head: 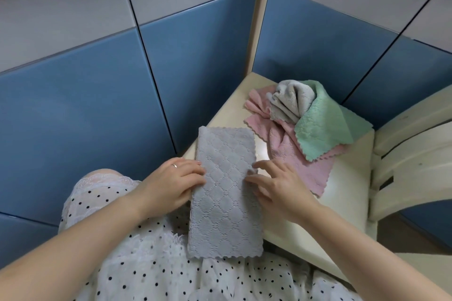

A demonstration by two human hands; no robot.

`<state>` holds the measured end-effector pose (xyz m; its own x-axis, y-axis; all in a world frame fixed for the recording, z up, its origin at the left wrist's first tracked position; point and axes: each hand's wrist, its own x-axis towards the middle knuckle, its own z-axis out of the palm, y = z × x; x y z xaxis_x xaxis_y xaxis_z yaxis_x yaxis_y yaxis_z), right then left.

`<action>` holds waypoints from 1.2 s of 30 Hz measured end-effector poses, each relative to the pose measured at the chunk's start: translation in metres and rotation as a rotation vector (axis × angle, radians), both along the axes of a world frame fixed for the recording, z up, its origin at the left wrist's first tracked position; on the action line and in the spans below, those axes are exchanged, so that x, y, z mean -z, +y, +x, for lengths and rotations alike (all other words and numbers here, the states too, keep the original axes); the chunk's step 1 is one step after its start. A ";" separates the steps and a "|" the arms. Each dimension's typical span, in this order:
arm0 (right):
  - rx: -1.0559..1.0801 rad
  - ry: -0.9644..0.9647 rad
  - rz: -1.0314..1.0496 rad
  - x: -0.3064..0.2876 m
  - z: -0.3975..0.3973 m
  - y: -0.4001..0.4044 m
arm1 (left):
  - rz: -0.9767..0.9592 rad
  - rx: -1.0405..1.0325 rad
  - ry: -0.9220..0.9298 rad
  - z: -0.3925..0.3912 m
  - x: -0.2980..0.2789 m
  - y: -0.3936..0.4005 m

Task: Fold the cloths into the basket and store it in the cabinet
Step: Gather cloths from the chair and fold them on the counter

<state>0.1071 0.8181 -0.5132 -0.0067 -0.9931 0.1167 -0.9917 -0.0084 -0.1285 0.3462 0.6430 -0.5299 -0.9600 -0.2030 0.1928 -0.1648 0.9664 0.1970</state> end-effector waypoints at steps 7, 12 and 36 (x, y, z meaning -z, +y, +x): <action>-0.254 0.127 0.263 0.007 -0.012 0.037 | -0.148 0.215 -0.100 0.002 0.025 0.019; -0.315 0.198 0.206 0.024 0.009 0.040 | -0.140 0.245 -0.045 -0.006 0.033 0.023; 0.766 -0.840 0.080 0.005 -0.005 -0.089 | 1.089 -0.840 0.233 -0.069 -0.008 0.000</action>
